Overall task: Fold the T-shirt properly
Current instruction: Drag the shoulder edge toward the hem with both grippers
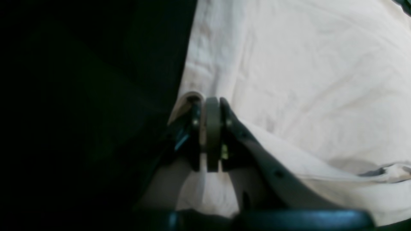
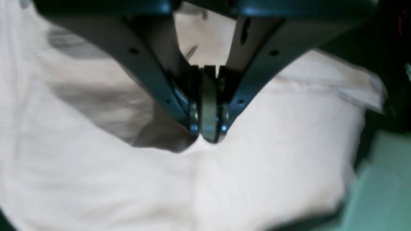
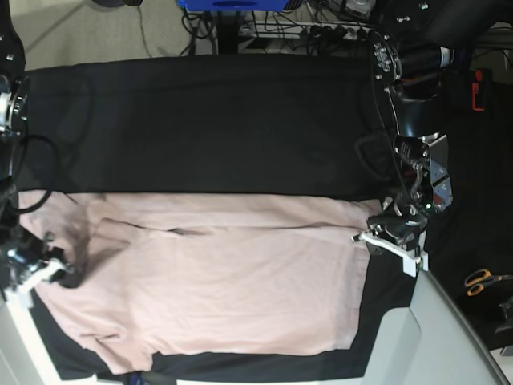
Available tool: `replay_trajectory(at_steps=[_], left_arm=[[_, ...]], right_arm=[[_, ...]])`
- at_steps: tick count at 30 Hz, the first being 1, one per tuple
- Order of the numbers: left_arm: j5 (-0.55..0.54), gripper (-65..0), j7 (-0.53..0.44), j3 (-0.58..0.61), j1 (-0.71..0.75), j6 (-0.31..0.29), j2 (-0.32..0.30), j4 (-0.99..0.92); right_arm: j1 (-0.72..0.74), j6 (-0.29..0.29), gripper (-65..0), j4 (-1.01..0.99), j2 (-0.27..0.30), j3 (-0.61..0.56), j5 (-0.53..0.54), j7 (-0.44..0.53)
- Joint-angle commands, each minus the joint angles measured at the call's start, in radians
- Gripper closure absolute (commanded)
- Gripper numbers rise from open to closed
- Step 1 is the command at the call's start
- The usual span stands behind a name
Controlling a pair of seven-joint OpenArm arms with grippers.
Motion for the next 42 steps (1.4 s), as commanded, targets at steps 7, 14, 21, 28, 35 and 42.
replay_trajectory(at_steps=[7, 14, 21, 28, 35, 42], left_arm=[[-0.012, 0.0, -0.026, 0.000, -0.021, -0.005, -0.011, 0.010], [-0.011, 0.0, -0.026, 0.001, -0.015, -0.005, -0.011, 0.009], [-0.011, 0.0, -0.026, 0.001, -0.015, -0.005, -0.013, 0.009], [0.095, 0.0, -0.027, 0.001, -0.014, -0.005, -0.004, 0.009], [0.094, 0.0, -0.027, 0.001, -0.014, -0.005, -0.004, 0.010], [0.094, 0.0, -0.027, 0.001, -0.018, -0.005, -0.004, 0.013]], right_arm=[[0.042, 0.012, -0.5, 0.015, 0.013, -0.011, 0.023, 0.056], [0.053, 0.012, -0.3, 0.015, 0.004, -0.103, 0.022, 0.104], [0.056, 0.012, -0.3, 0.015, -0.001, -0.156, 0.022, 0.150], [0.077, 0.012, -0.3, -0.038, -0.001, -0.160, 0.022, 0.198], [0.079, 0.012, -0.2, -0.040, -0.001, -0.189, 0.022, 0.215], [0.110, 0.012, -0.2, -0.040, -0.012, -0.245, 0.022, 0.216]])
